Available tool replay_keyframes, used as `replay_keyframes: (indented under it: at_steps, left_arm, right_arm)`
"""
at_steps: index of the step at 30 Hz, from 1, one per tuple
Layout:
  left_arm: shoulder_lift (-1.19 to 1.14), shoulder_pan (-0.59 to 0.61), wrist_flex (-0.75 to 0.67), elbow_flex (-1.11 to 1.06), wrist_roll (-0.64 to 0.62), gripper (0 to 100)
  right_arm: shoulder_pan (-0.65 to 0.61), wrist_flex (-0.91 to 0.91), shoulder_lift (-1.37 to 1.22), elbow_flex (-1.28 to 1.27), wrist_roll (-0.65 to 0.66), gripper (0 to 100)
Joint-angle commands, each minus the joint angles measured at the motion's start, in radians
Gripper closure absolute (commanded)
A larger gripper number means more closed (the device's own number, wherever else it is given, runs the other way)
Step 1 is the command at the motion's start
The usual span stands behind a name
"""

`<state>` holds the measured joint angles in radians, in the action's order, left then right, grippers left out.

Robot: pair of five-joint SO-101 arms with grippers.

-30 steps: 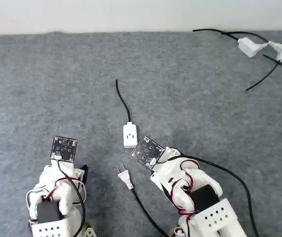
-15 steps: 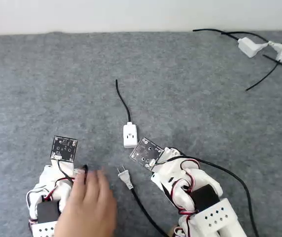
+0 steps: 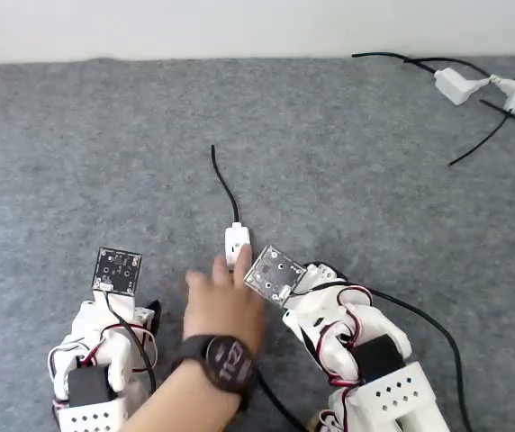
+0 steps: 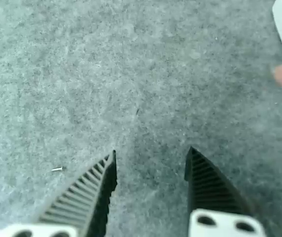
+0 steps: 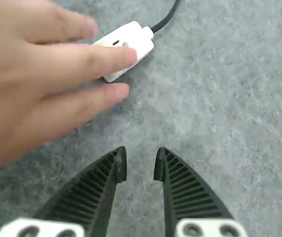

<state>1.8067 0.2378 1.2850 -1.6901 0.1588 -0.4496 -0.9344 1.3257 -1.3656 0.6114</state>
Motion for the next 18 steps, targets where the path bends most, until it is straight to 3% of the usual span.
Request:
replay_keyframes:
  at_steps: [1, 18]
  left_arm:
    - [0.014, -0.003, -0.02, 0.007, 0.014, 78]
    - [0.015, -0.002, -0.018, 0.007, 0.009, 78]
  right_arm:
    - [0.013, 0.035, -0.008, 0.009, 0.012, 89.8]
    - [0.013, 0.033, -0.012, 0.009, 0.014, 89.8]
